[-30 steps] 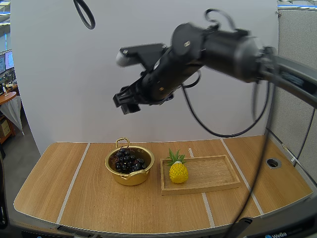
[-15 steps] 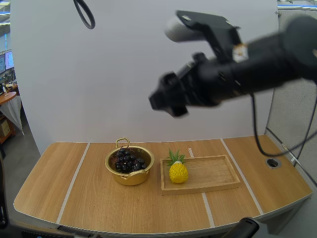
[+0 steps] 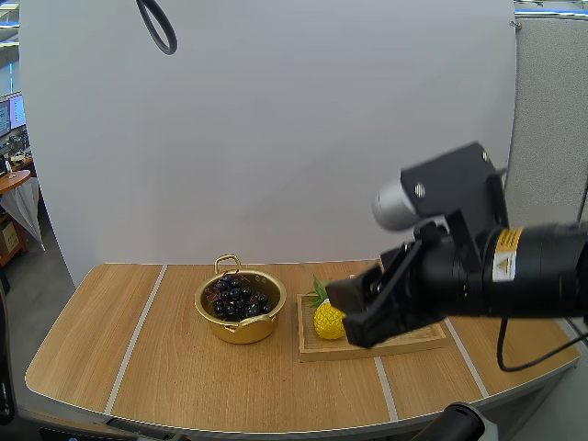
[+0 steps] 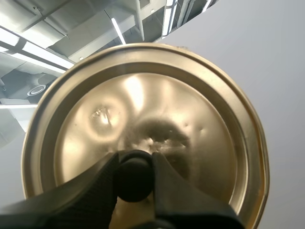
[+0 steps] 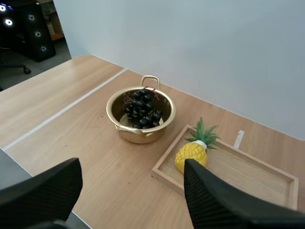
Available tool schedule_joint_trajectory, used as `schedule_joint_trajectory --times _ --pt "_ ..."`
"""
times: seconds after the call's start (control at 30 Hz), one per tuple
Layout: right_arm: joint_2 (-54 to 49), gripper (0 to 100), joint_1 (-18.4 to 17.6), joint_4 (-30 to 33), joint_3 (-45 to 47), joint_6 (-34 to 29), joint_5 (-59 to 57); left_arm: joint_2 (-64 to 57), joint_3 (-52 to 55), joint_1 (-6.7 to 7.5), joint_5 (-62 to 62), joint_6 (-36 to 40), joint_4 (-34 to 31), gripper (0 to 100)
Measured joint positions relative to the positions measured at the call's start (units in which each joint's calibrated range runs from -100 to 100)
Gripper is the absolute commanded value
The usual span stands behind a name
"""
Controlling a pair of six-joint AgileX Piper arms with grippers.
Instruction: Open the pot, put the grape inside, and close it
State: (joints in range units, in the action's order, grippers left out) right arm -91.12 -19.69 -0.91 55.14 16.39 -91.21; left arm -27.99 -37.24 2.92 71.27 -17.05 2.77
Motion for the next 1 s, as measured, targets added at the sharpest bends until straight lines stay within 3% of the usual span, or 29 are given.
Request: schedule_joint_trajectory --times 0.07,0.1,0.2,0.23,0.27,1.0 --pt "-0.41 100 0.41 0.91 0.48 -0.24 -0.33 0.0 0.0 0.0 0.0 0.0 0.0 0" --pt "-0.41 92 0.5 0.91 0.64 -0.44 -0.33 0.0 0.0 0.0 0.0 0.0 0.0 0" --pt "-0.41 41 0.73 0.91 0.76 -0.67 -0.77 0.0 0.0 0.0 0.0 0.0 0.0 0" --pt "-0.41 15 0.73 0.91 0.76 -0.67 -0.75 0.0 0.0 0.0 0.0 0.0 0.0 0" --pt "-0.41 0 0.73 0.91 0.76 -0.67 -0.96 0.0 0.0 0.0 0.0 0.0 0.0 0" --pt "-0.41 0 3.03 -0.75 0.88 -1.39 -2.95 0.0 0.0 0.0 0.0 0.0 0.0 0"
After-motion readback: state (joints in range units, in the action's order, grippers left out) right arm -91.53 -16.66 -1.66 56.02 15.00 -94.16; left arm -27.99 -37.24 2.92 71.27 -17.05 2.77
